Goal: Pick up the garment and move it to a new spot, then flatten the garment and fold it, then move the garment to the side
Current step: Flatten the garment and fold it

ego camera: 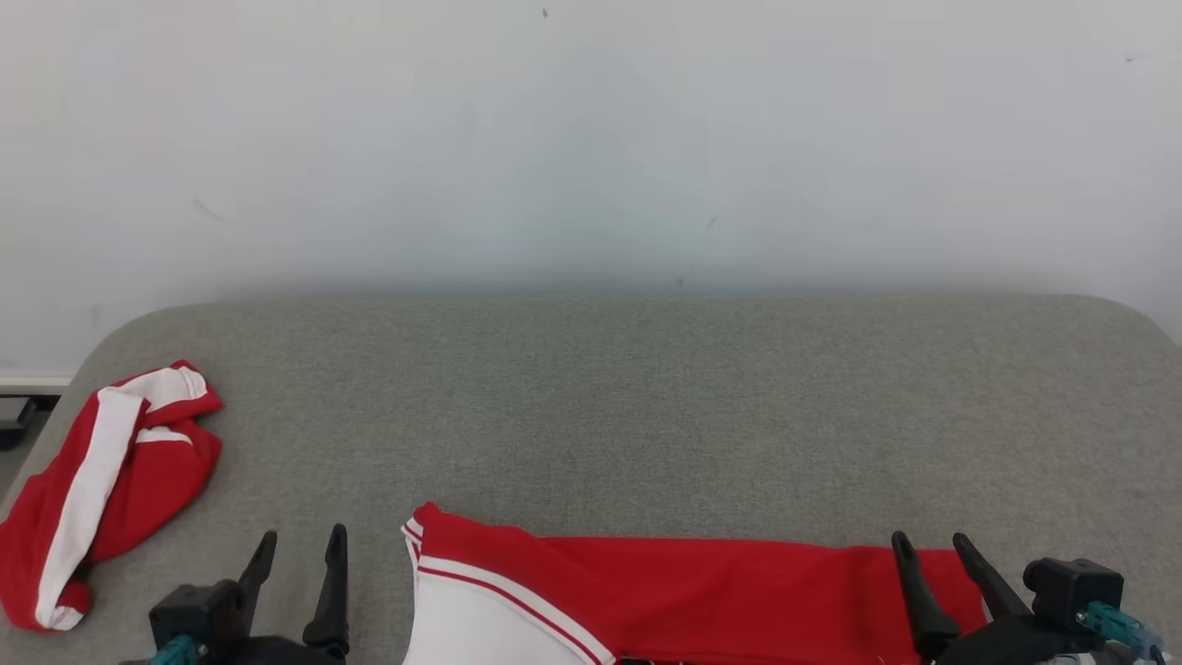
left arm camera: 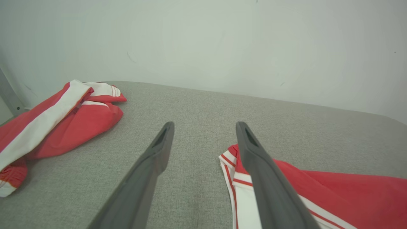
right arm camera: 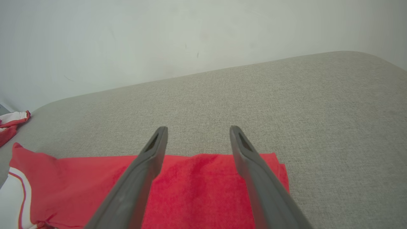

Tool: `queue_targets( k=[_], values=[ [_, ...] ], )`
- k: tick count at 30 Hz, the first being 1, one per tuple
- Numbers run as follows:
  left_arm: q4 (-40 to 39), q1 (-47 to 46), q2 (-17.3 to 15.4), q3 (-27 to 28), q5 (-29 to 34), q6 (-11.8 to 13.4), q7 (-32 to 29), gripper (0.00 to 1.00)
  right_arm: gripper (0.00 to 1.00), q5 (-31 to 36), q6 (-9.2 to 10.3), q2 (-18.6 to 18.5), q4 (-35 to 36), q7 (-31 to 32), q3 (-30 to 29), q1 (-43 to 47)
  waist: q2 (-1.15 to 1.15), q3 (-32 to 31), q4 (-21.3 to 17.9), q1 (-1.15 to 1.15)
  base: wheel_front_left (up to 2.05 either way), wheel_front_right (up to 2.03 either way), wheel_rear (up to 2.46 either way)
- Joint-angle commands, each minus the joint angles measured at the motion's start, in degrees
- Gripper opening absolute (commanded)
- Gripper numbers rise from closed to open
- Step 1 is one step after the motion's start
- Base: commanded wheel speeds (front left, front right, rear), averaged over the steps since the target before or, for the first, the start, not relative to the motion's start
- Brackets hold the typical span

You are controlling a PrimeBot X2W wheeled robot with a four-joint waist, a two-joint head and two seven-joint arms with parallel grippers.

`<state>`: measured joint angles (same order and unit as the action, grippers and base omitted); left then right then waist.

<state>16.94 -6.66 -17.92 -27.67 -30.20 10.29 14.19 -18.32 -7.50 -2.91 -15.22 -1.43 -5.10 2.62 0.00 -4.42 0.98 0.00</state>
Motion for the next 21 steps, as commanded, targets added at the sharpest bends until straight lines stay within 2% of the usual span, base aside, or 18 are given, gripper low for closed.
queue_targets(
  k=[1, 16, 19, 21],
  values=[
    [0.59, -1.31, -0.20, 0.34, -0.18, 0.67, -0.73, 1.00, 1.00, 0.41, 0.03, -0.04, -0.42, 0.09, 0.34, -1.04, 0.00, 0.37, -0.89, 0.00, 0.00, 0.00, 0.00],
    [1.10, -1.91, -0.77, 1.24, -2.19, 1.20, -3.36, 1.00, 1.00, -0.68, 0.03, -0.03, -2.42, 0.36, 1.82, -2.02, 0.00, 0.77, -2.30, 0.00, 0.00, 0.00, 0.00],
    [0.77, -1.55, -0.80, 1.33, -2.52, 1.61, -3.77, 1.00, 1.00, -0.56, 0.03, -0.03, -2.15, 1.77, 1.91, -2.68, 0.00, 0.95, -2.59, 0.00, 0.00, 0.00, 0.00],
    [0.23, -1.32, -0.77, 1.25, -2.70, 1.89, -4.01, 1.00, 1.00, 0.48, 0.03, -0.05, -1.77, 5.20, 0.64, -3.41, 0.00, 1.12, -2.76, 0.00, 0.00, 0.00, 0.00]
  ],
)
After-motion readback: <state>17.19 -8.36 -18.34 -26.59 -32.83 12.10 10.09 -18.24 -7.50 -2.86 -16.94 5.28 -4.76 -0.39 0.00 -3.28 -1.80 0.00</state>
